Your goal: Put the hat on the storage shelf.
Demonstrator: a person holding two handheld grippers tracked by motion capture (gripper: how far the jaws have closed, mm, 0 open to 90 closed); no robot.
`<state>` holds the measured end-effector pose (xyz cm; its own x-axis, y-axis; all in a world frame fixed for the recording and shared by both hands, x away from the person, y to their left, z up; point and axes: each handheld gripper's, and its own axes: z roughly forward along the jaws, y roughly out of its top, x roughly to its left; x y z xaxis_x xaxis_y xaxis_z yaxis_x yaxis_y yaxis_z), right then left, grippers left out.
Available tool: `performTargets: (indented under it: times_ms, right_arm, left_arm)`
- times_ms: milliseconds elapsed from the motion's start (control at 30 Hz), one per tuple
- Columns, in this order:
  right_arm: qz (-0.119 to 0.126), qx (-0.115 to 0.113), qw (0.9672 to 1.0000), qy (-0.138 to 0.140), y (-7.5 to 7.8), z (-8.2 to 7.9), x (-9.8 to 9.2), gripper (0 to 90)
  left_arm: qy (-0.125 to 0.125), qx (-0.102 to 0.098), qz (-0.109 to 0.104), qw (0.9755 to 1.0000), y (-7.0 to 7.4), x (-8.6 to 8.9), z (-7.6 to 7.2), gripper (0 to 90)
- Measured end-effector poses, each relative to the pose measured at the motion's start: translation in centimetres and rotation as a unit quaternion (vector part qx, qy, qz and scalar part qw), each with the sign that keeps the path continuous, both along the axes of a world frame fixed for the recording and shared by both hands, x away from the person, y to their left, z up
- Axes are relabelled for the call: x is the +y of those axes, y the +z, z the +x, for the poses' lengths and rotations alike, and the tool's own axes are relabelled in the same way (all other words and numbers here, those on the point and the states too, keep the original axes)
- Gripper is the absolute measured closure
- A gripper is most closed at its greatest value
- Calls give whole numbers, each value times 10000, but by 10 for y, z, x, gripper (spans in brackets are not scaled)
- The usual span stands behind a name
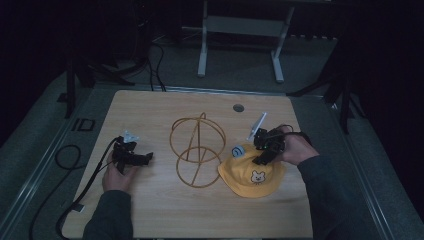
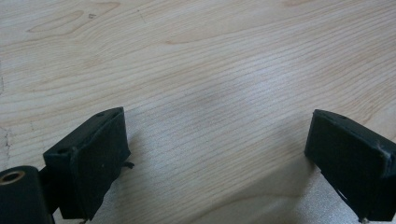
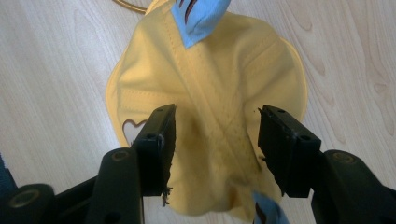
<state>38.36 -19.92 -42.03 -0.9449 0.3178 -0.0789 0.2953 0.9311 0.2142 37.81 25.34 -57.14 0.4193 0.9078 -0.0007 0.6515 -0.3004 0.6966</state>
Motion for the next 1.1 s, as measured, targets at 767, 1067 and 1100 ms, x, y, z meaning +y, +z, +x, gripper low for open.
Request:
performTargets:
  times_ms: [767, 1067, 1100]
  right_arm:
    - [-95, 388, 9988, 281, 3, 6, -5, 754]
    - [55, 375, 9989, 267, 17, 5, -10, 758]
    - [85, 366, 9990, 262, 19, 6, -11, 758]
  left_arm:
    - [4, -2, -2, 10000, 0, 0, 0, 60]
    - [1, 1, -1, 10000, 0, 0, 0, 60]
    - [1, 1, 0, 10000, 0, 0, 0, 60]
